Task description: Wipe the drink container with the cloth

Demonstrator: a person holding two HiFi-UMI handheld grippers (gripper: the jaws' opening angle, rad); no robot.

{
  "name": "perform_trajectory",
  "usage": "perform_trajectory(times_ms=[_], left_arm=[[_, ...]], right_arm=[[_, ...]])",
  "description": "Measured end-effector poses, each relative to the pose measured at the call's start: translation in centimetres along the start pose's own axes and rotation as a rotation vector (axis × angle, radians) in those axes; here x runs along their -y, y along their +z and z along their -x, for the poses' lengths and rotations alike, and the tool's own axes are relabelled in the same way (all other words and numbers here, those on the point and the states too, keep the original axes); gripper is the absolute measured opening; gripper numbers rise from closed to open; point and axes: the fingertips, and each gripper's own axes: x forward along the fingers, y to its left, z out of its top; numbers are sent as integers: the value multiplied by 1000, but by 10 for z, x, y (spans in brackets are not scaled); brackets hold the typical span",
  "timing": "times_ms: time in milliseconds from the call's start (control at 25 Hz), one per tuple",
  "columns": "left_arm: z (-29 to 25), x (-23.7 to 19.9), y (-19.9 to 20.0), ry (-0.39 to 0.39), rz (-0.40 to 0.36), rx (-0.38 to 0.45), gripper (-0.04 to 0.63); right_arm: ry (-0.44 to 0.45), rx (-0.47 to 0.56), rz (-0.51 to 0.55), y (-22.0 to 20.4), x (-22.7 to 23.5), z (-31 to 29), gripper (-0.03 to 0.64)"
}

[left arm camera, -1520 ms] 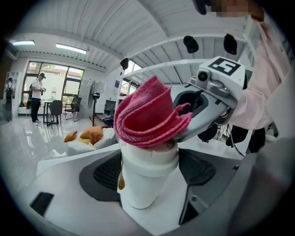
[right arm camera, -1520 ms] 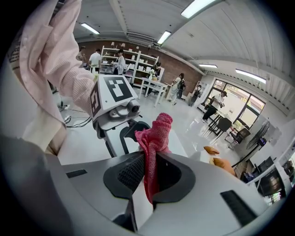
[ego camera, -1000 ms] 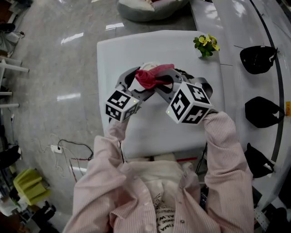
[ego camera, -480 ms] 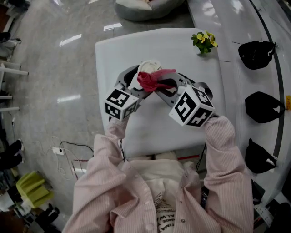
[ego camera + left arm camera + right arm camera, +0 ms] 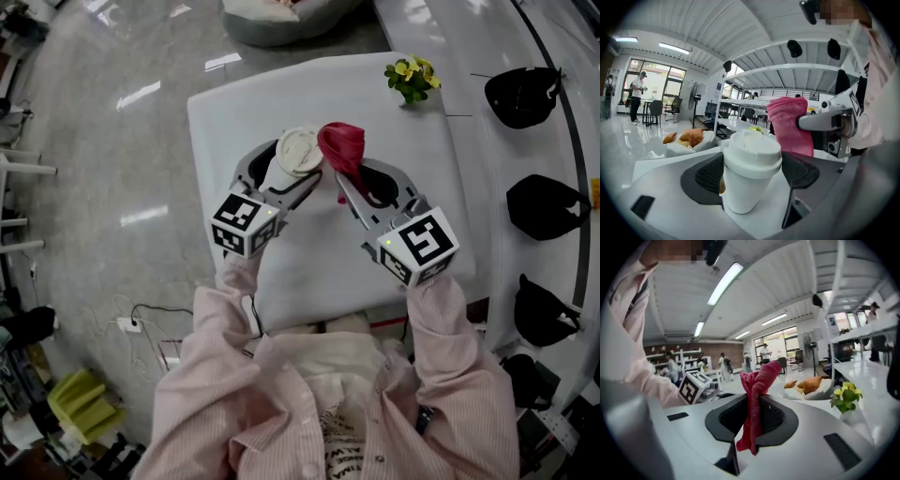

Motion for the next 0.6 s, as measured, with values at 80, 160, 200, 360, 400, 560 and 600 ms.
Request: perform_trajectory(times_ms=[80,160,200,360,400,560,600], left_arm=[[0,0,0,0,2,3,388],[0,0,1,1,1,3,388],[0,0,1,1,1,4,388],[-1,0,1,2,6,11,388],[-1,0,1,2,7,12,388],[1,0,1,4,9,19,388],[1,0,1,4,9,21,388]], right_arm=[[-84,64,-139,-7,8,8,46],[-154,112,-285,-17,13,12,46],[-178,132,-364,-23,14,13,46],[-242,183,-626,-40,19,11,46],[-257,196,-679,-43,20,10,46],[-301,260,-860,-53,20,4,46],[-309,269,-889,-55,20,2,46]])
